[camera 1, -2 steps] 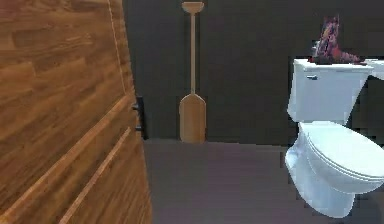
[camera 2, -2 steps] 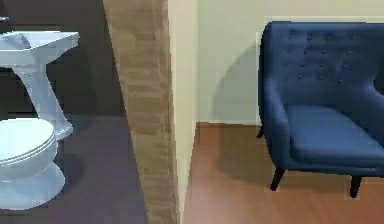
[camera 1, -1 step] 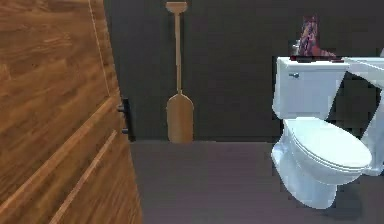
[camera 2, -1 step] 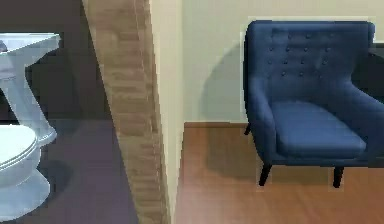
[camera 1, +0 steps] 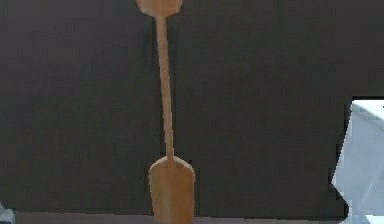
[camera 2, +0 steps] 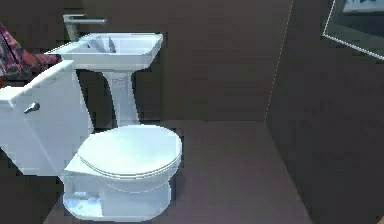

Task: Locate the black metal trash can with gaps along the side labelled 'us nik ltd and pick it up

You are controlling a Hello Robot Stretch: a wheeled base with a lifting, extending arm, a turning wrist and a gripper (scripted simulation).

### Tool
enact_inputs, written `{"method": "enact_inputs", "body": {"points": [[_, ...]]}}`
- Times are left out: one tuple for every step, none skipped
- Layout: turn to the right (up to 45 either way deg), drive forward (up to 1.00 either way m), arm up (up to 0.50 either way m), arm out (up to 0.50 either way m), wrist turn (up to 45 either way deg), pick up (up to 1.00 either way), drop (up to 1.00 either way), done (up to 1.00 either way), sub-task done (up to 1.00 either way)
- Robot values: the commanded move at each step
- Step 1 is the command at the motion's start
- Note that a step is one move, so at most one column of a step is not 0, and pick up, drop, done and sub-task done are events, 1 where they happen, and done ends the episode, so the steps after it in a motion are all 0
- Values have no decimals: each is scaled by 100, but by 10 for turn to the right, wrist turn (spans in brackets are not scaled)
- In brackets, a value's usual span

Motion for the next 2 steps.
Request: {"method": "enact_inputs", "body": {"points": [[-30, 0, 0, 0, 0, 0, 0, 0, 0], [0, 10, 0, 0, 0, 0, 0, 0, 0]]}}
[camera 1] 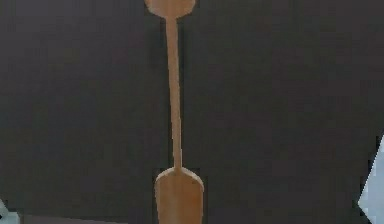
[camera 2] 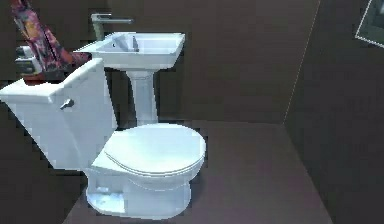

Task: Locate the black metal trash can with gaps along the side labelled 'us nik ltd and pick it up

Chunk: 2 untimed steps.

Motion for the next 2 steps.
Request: {"method": "enact_inputs", "body": {"points": [[30, 0, 0, 0, 0, 0, 0, 0, 0], [0, 30, 0, 0, 0, 0, 0, 0, 0]]}}
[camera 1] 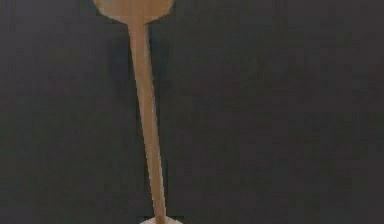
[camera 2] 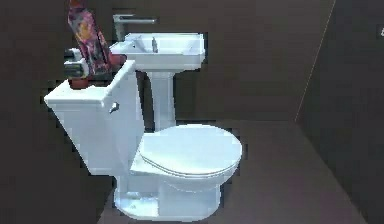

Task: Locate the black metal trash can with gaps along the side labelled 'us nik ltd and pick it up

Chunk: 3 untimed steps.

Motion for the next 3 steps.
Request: {"method": "enact_inputs", "body": {"points": [[-450, 0, 0, 0, 0, 0, 0, 0, 0], [-450, 0, 0, 0, 0, 0, 0, 0, 0], [-30, 0, 0, 0, 0, 0, 0, 0, 0]]}}
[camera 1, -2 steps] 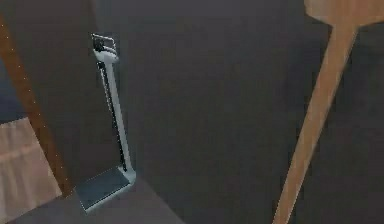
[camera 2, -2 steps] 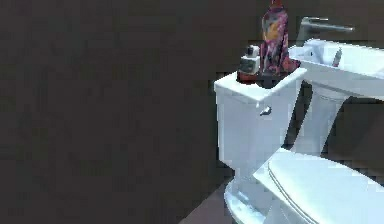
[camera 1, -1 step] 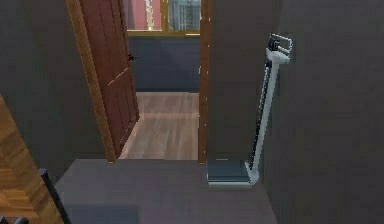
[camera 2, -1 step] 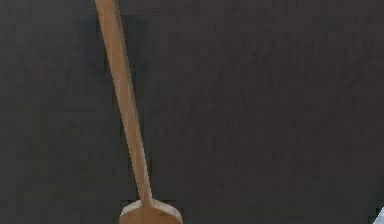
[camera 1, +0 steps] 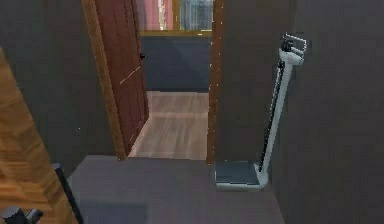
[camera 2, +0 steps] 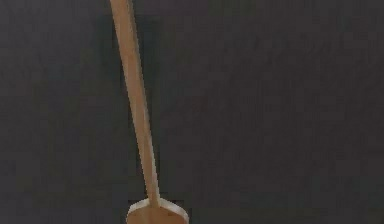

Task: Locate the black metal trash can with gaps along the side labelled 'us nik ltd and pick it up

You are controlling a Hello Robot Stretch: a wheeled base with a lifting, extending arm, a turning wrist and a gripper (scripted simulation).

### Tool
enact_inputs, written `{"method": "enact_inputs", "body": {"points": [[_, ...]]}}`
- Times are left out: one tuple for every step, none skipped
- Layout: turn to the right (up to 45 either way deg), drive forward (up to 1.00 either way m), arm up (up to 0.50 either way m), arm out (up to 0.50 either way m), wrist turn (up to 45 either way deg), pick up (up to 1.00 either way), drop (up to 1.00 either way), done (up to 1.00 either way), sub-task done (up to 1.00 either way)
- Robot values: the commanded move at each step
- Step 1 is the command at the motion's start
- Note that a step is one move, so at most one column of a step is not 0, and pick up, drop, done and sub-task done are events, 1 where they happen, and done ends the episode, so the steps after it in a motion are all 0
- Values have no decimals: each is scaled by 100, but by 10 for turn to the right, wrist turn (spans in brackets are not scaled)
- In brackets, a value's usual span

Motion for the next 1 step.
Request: {"method": "enact_inputs", "body": {"points": [[0, 55, 0, 0, 0, 0, 0, 0, 0]]}}
